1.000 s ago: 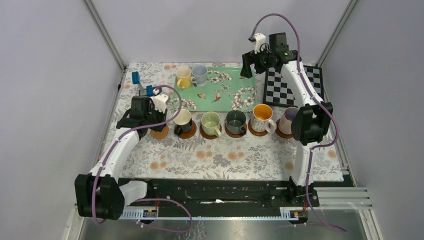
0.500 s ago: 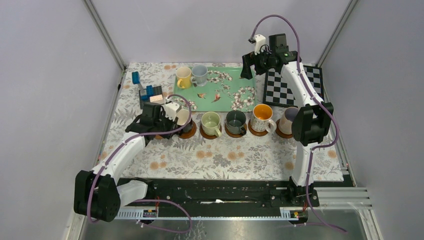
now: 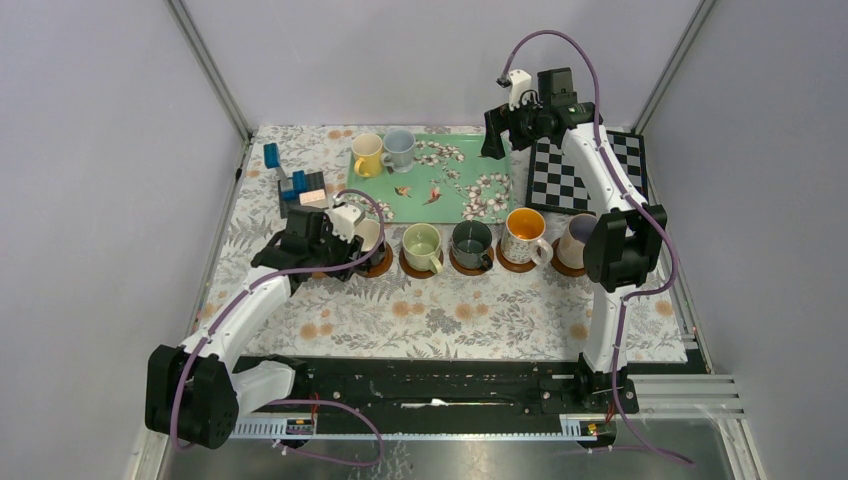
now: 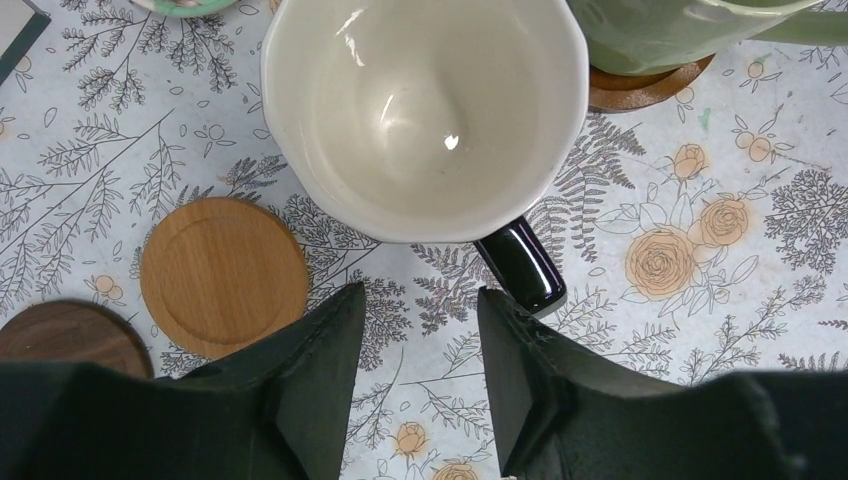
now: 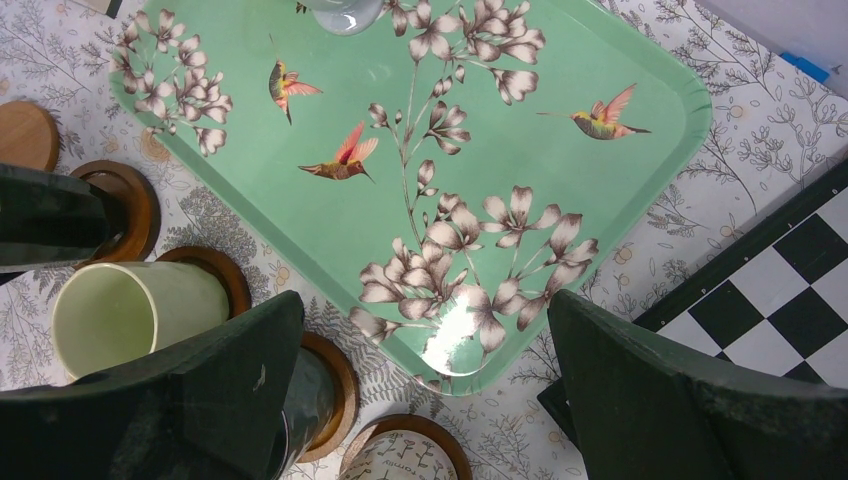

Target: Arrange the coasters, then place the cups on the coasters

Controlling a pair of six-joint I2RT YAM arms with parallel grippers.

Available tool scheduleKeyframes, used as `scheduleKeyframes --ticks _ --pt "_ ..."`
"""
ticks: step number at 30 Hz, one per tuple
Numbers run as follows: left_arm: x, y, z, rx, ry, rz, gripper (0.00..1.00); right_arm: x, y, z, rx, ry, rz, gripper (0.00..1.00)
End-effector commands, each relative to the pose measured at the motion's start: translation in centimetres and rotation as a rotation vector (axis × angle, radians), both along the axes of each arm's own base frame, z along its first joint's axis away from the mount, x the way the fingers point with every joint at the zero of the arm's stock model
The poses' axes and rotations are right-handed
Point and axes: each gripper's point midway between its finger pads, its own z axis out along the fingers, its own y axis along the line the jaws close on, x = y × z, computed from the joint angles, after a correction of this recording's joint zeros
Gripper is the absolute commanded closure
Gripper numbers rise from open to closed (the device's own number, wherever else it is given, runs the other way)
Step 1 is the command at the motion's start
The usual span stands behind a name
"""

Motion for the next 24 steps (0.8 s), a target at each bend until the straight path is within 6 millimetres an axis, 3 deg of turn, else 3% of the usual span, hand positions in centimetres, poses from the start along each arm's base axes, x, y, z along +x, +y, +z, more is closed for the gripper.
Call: scheduleKeyframes --ticks 1,10,19,24 --pt "0.6 -0.4 0.8 -0.022 -0.04 0.007 0.47 -0.5 -0.3 3.2 0.017 -0.063 -0.005 0.01" --pt "0.2 -0.9 0.8 -0.031 -0.034 -0.026 0.31 -0.5 -0.1 3.1 0.021 -0.061 0.002 0.0" --pt "0.2 -1.3 1.0 -0.04 -0.034 -0.031 0.23 -0.5 -0.1 3.1 0.026 -0.059 0.004 0.0" --pt "0.1 -1.7 1.1 -0.029 -0.043 -0.045 0.13 -0.5 0.0 3.0 0.026 -0.056 0.005 0.02"
